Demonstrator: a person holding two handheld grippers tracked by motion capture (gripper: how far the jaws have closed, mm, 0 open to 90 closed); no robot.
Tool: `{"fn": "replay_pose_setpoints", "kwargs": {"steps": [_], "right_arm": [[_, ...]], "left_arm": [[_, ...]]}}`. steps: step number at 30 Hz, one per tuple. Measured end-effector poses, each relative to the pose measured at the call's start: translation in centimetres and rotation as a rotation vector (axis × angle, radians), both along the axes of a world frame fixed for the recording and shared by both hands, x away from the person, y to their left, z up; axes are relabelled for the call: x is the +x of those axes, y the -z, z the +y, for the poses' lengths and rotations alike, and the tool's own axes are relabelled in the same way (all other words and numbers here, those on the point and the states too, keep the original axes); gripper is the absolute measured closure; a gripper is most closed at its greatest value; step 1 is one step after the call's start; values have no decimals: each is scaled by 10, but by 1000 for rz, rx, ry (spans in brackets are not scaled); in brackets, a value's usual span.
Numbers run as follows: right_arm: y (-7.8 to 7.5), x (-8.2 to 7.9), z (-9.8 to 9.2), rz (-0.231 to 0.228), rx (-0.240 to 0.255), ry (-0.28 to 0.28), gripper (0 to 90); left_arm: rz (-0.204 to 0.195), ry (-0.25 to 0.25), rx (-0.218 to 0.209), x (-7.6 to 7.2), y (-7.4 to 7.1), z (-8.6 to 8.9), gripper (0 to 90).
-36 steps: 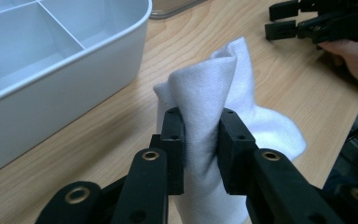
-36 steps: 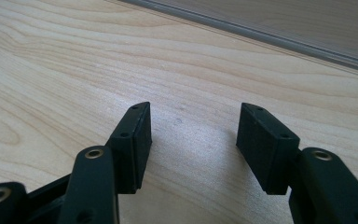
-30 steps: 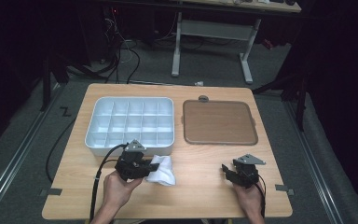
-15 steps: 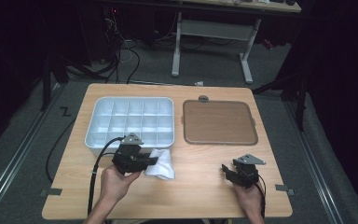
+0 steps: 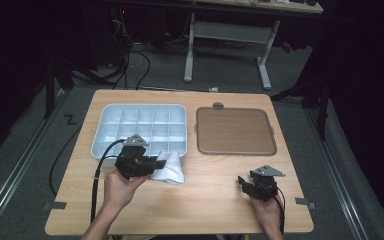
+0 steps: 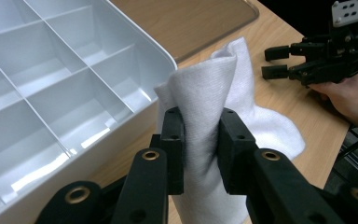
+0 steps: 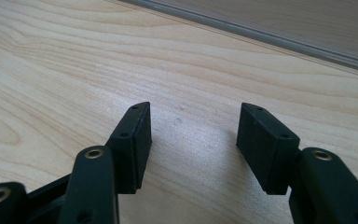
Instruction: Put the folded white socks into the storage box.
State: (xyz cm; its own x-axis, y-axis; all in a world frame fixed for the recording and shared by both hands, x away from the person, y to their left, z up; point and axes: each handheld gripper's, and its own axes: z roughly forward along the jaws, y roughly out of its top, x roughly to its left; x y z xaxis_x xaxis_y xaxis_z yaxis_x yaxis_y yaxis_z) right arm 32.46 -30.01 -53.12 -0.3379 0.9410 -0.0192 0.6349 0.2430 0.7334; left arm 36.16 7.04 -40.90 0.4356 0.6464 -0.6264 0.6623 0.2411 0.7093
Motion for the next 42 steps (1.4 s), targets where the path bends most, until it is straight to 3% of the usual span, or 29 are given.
{"fn": "replay_pose_setpoints", "kwargs": {"steps": [10, 16, 33, 42], "right_arm": [[0, 0, 0, 0, -1, -4, 443], [0, 0, 0, 0, -1, -3, 443], [0, 0, 0, 0, -1, -3, 443], [0, 0, 0, 0, -1, -2, 443]], "left_arm": [[-2, -12, -9, 15, -10, 7, 748], [8, -29, -37, 30, -16, 9, 748], [-12, -67, -55, 55, -27, 18, 748], [-9, -87, -48, 67, -21, 27, 748]]}}
